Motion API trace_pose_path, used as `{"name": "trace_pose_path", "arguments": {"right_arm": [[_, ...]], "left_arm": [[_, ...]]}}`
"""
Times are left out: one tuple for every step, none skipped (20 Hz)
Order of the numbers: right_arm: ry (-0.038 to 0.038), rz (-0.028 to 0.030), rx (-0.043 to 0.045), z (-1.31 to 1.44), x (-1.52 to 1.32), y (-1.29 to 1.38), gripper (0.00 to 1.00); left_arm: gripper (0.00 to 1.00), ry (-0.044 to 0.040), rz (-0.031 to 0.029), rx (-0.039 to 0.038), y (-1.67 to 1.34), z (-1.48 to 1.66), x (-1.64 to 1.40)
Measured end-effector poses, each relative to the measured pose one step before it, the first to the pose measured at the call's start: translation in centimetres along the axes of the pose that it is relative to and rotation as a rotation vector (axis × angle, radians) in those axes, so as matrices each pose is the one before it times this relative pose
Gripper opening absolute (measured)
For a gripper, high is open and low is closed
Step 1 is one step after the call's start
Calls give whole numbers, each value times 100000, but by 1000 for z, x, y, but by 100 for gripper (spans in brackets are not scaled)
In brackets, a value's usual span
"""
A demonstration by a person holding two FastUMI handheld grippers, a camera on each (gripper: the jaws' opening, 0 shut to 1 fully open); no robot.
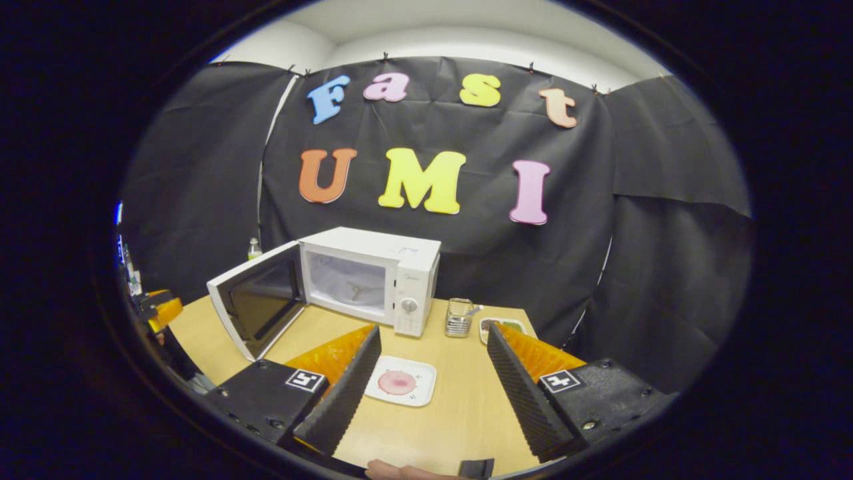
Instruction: Open the microwave oven with the left hand, put the food in, and close the microwave oven.
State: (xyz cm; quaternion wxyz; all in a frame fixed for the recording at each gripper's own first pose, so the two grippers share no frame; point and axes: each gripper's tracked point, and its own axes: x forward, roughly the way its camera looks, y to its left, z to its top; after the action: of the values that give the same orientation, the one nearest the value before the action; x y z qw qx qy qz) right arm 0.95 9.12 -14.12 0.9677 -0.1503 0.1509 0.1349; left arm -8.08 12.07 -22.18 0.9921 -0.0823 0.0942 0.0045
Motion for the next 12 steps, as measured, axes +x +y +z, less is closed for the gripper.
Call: {"name": "trace_pose_path", "arguments": {"right_arm": [[2485,-286,-1155,-164,870,-181,100],[2446,628,86,-136,932,-37,100],[2019,763,994,-185,825,-20,100],[2816,1016,1934,-434,1125,-122,100],[3518,944,1820,-671,1158,-82,99],[4530,1184,1753,-836,1241,76,100],[5188,1507,2077,-1023,1417,11,96],[6411,2077,2403,-1313,1509,103,99],[6905,3254,3425,-1288,1591,147,99],[7007,3339,4219,-1292,1319,147,99],[6133,2353,3752,-1030,1442,-196,99],[5228,1497,2159,-685,1485,-205,94]], "left_arm": [[92,-546,937,-82,-149,797,-602],[92,-437,955,268,-112,669,-248],[92,-420,887,420,-281,884,-396],[92,-855,261,1133,-440,980,-263],[92,-792,38,1316,-517,908,-211],[92,-260,167,1214,-585,790,-244],[92,-936,-467,1408,-614,904,-238],[92,-1137,-612,1545,-825,727,-139],[92,-1564,-575,1501,-771,915,-180],[92,-1482,193,1201,-683,673,-142],[92,-1414,759,1346,-595,566,-212],[92,-1049,413,1245,-553,364,-259]]}}
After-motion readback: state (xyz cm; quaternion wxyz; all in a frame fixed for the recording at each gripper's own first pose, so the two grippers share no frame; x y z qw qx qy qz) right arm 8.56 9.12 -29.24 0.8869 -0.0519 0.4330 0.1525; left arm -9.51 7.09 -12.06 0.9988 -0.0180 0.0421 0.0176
